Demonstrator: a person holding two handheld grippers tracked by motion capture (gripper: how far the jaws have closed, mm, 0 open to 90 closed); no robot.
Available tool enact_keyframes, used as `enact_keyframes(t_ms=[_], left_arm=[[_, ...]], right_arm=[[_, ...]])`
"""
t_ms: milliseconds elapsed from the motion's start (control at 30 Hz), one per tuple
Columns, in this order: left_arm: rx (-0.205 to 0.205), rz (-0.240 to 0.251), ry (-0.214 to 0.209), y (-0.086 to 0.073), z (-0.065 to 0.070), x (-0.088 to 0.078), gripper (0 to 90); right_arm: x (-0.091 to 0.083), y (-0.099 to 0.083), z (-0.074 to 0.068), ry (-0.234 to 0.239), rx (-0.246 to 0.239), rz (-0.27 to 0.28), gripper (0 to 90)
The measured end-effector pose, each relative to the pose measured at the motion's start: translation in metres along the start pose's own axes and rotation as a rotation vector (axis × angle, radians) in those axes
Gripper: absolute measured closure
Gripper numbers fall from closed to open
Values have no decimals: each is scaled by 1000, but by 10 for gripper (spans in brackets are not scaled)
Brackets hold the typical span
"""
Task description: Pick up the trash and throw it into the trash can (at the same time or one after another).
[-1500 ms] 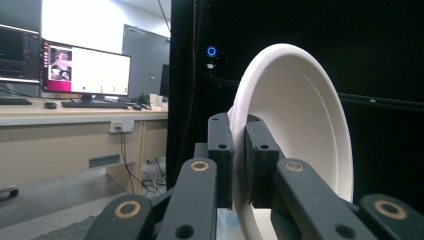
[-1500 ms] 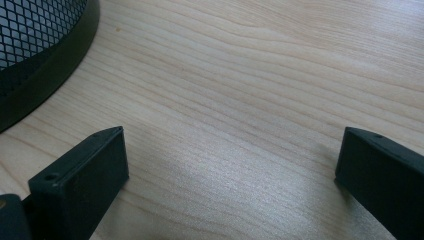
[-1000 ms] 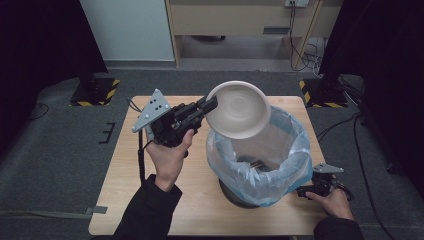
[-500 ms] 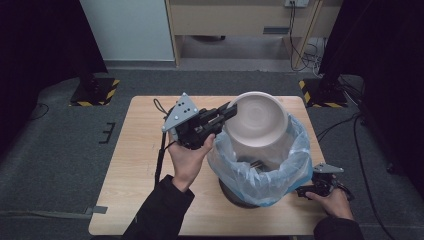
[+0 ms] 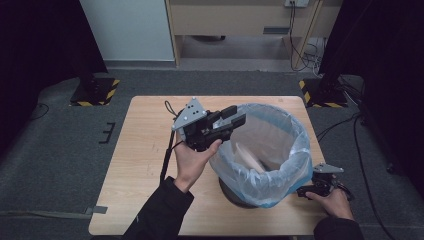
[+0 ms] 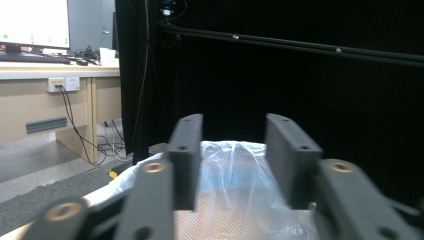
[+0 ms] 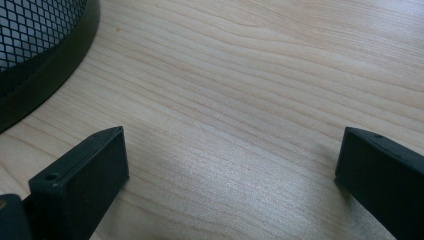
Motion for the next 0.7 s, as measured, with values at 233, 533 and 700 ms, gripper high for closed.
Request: enact_keyframes(t_ms=[233,533,700], left_arm=[[25,17,57,1,-10,-26,355],[38,-14,161,-15,-36,-79,270],[29,-89,214,-37,-50,-101,253]], right_arm=[[0,0,0,1,-1,3,7],[0,0,0,1,-2,0,7],[0,0,0,1,-2,3,7]])
Point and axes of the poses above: each handheld gripper's, and its own axes: x roughly forward along the jaws, y roughly out of its top, z roughly to its right, the point moved 3 cm from there along x, roughly forward along the jaws, and after that the axes turned 3 degrees about -x, right-handed, at the moved point
